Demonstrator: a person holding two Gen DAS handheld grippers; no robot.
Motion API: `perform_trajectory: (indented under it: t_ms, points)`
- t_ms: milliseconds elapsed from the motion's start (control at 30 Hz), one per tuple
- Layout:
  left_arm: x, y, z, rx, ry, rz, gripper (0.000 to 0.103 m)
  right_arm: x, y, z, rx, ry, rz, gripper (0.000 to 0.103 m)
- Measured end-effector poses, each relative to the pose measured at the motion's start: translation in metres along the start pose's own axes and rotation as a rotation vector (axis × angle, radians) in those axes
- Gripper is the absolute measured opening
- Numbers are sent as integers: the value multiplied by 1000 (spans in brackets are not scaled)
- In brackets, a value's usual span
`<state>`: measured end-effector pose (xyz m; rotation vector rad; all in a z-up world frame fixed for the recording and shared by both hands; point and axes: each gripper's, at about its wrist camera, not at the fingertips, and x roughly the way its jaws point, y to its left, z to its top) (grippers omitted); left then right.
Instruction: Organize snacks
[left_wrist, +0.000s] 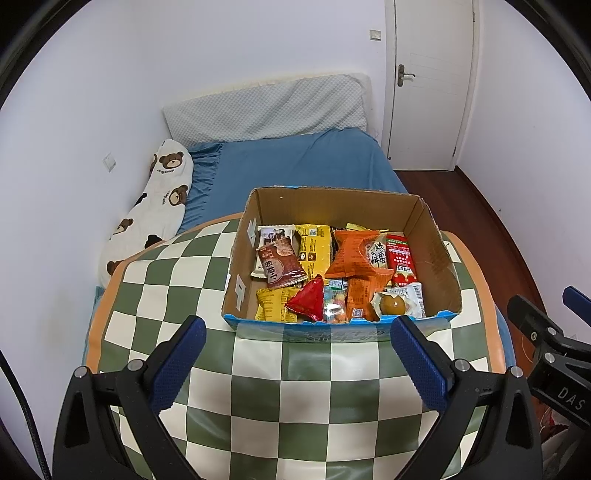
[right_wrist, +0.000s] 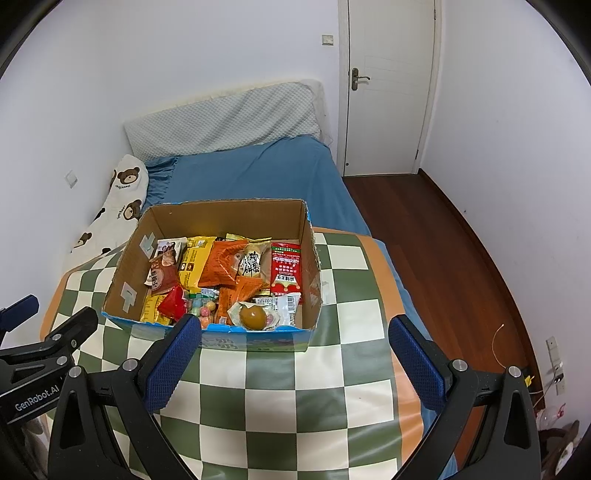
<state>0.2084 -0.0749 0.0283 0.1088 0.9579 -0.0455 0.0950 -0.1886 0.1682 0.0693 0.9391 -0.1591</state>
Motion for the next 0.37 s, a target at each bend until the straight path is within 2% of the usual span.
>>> perform_trajectory:
  t_ms: [367]
  points:
    - [-3,2,1,-2,-16,1,102,-2,1,1,1,-4,3,103]
